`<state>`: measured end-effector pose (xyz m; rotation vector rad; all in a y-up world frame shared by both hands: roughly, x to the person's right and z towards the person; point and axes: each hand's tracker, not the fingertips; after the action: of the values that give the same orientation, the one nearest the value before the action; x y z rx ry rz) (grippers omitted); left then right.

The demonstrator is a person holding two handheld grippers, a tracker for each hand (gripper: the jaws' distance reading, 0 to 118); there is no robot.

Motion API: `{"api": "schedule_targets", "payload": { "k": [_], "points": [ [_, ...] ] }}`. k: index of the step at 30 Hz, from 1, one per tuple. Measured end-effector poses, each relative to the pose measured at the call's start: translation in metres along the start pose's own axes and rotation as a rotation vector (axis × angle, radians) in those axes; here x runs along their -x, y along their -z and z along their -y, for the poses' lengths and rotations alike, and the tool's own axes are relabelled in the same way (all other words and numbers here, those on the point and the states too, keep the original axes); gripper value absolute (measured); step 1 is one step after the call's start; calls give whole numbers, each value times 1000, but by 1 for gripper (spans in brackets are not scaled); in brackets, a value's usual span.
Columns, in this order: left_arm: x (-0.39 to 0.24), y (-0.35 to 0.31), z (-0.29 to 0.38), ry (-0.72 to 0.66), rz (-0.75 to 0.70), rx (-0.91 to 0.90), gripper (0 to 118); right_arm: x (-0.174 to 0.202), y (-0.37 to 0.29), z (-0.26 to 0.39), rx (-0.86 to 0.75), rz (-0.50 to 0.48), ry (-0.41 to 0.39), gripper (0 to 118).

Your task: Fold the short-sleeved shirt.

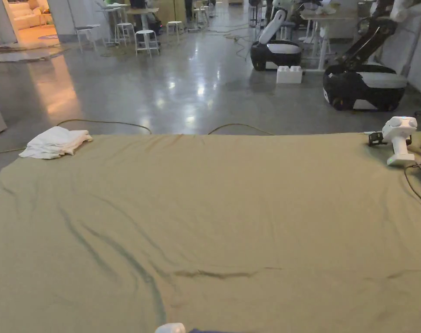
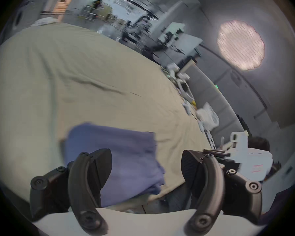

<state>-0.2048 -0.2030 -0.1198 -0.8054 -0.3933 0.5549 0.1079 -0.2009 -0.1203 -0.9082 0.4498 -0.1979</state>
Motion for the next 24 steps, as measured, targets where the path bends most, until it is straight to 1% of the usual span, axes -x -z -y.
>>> {"api": "schedule_targets", "payload": {
  "k": [1, 2, 3, 4, 5, 6, 7, 8, 9, 10, 11, 12, 13, 14, 15, 16, 17, 18, 20, 21, 22, 23, 24],
  "points": [
    [15, -8, 0, -31, -22, -12, 90, 3, 19, -5, 44, 15, 2, 0],
    [33, -17, 1, -73, -45, -26, 90, 4, 40, -8, 85, 0, -5, 0],
    [51, -22, 2, -131, -69, -31, 90, 3, 63, -7, 144, 23, -13, 0],
    [65, -23, 8, -189, -88, -32, 90, 3, 85, -3, 233, 101, -30, 0],
    [80, -25, 11, -258, -76, -37, 90, 0, 107, 6, 344, 168, -70, 0],
    [93, -26, 13, -315, -53, -43, 90, -1, 113, 13, 301, 155, -80, 0],
    [102, -25, 16, -370, -22, -56, 90, 4, 95, 6, 193, 144, -50, 0],
    [107, -22, 20, -405, -4, -63, 90, 8, 89, 2, 256, 171, 12, 0],
    [110, -17, 20, -416, 10, -58, 90, 8, 91, 3, 266, 178, 25, 0],
    [112, -10, 20, -408, 8, -55, 90, 8, 94, 4, 258, 173, 0, 0],
    [113, 0, 19, -398, 6, -47, 90, 6, 99, 5, 259, 172, -8, 0],
    [110, 13, 22, -393, 24, -14, 90, 1, 99, 6, 256, 163, 3, 0],
    [109, 24, 23, -384, 27, 36, 89, -3, 96, 5, 256, 149, 37, 0],
    [107, 36, 24, -368, -4, 71, 86, -6, 94, 4, 255, 136, 64, 0],
    [104, 43, 24, -349, -30, 77, 77, -9, 95, 5, 256, 128, 70, 0],
    [99, 46, 26, -338, -19, 55, 64, -11, 96, 6, 254, 121, 73, 0],
    [99, 47, 22, -330, -38, 57, 53, -13, 93, 7, 250, 112, 88, 0],
    [100, 49, 19, -337, -31, 63, 47, -13, 92, 7, 246, 109, 105, 0],
    [99, 47, 20, -353, -3, 71, 35, -12, 91, 8, 240, 111, 110, 0],
    [94, 46, 19, -310, -50, 69, 33, -9, 89, 9, 236, 111, 107, 0],
    [90, 45, 17, -288, -52, 67, 31, -8, 87, 8, 233, 111, 101, 0],
    [89, 40, 15, -299, -33, 62, 30, -7, 82, 7, 233, 111, 102, 0],
    [93, 30, 13, -332, -2, 15, 30, -7, 76, 6, 221, 93, 126, 0]
  ]
}}
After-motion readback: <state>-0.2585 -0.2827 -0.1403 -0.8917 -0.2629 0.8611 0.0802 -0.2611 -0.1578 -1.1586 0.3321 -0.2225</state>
